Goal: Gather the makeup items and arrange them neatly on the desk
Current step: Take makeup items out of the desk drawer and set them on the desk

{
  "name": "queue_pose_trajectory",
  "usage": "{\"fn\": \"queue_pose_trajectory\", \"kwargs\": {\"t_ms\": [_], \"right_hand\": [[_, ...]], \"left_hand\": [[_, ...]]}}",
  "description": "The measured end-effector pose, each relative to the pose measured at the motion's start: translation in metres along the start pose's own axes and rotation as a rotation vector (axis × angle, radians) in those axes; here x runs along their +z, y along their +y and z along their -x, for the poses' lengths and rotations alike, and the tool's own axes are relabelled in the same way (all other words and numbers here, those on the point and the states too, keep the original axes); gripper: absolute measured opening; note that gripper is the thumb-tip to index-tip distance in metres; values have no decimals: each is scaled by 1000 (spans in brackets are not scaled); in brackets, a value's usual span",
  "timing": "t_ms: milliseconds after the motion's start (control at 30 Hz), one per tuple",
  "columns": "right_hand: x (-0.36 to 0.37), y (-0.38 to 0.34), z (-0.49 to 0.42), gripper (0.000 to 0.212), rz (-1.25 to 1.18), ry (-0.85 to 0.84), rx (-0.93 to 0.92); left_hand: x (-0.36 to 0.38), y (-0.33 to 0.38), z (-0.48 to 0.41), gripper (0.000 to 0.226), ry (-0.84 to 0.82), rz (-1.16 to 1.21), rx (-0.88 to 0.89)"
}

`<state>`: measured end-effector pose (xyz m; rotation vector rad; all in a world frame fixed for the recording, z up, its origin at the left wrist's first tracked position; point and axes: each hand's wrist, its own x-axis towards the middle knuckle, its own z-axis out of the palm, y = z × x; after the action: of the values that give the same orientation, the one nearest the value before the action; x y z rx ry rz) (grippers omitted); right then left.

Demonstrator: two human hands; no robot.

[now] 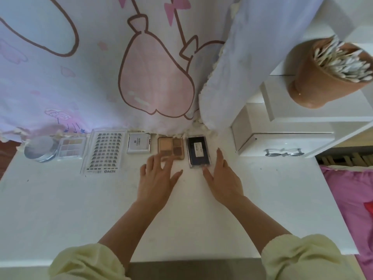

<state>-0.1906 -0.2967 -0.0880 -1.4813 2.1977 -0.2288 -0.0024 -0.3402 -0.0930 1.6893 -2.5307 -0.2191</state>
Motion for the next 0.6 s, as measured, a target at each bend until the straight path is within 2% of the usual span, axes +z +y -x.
{"fn": "queue_pose_trajectory", "kwargs": {"t_ms": [200,367,500,600], "right_hand": [[-9,39,77,47,-120,32,-42],[-2,92,152,14,-182,106,-103],[27,149,196,13,-84,-13,-120],[56,188,200,28,10,-146,19]], "left_hand": [[17,46,77,39,-22,150,26],[42,77,125,58,-61,146,67],[65,86,146,69,-44,89,63],[74,89,151,63,-18,22,50]]}}
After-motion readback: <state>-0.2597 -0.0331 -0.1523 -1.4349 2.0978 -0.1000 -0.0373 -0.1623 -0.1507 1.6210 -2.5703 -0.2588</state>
